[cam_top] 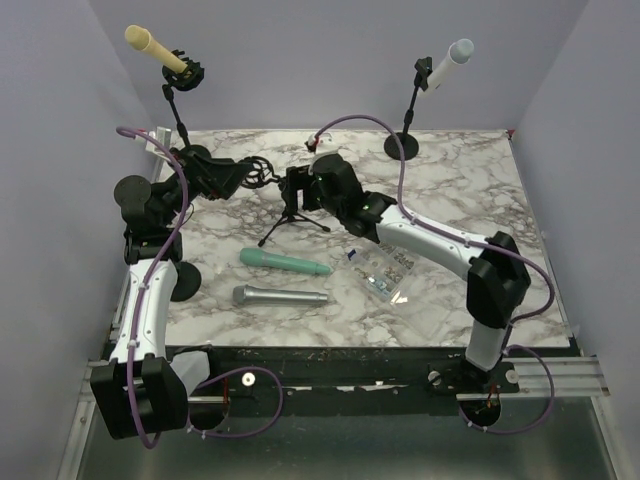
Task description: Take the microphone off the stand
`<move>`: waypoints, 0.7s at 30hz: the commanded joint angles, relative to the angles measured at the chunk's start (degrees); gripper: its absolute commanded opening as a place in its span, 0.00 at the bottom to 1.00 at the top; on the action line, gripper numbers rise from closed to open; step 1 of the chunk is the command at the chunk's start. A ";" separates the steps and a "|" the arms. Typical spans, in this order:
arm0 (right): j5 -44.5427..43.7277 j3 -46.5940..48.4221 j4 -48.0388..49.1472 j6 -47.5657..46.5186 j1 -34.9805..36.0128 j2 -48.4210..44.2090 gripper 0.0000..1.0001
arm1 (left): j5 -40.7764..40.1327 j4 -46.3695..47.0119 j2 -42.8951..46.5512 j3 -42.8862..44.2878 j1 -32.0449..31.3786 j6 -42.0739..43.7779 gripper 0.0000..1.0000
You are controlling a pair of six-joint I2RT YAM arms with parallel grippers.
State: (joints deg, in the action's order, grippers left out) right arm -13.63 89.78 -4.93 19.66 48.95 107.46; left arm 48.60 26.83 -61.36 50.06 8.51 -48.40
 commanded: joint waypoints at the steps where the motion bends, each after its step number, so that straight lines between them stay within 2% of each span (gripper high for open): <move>1: 0.33 -8.57 3.19 1.25 -0.04 -7.77 0.80 | 1.69 1.50 -1.07 -0.15 0.26 0.16 0.93; 9: -4.07 -29.08 11.85 0.89 -0.08 -20.57 0.83 | 1.33 -0.44 -2.31 0.14 -2.46 2.03 0.93; 15: -3.90 -37.30 16.15 0.82 -0.08 -26.42 0.83 | -2.41 -9.82 -3.37 2.23 -9.17 11.80 0.93; 21: -5.25 -42.73 17.14 -0.72 -0.08 -32.36 0.84 | -14.99 -21.64 -3.05 3.28 -19.05 25.41 0.92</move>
State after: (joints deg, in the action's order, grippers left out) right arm -15.86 50.24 8.08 19.99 48.95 79.61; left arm 43.68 14.55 -64.64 50.89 -4.73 -35.64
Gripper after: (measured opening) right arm 0.832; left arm 0.936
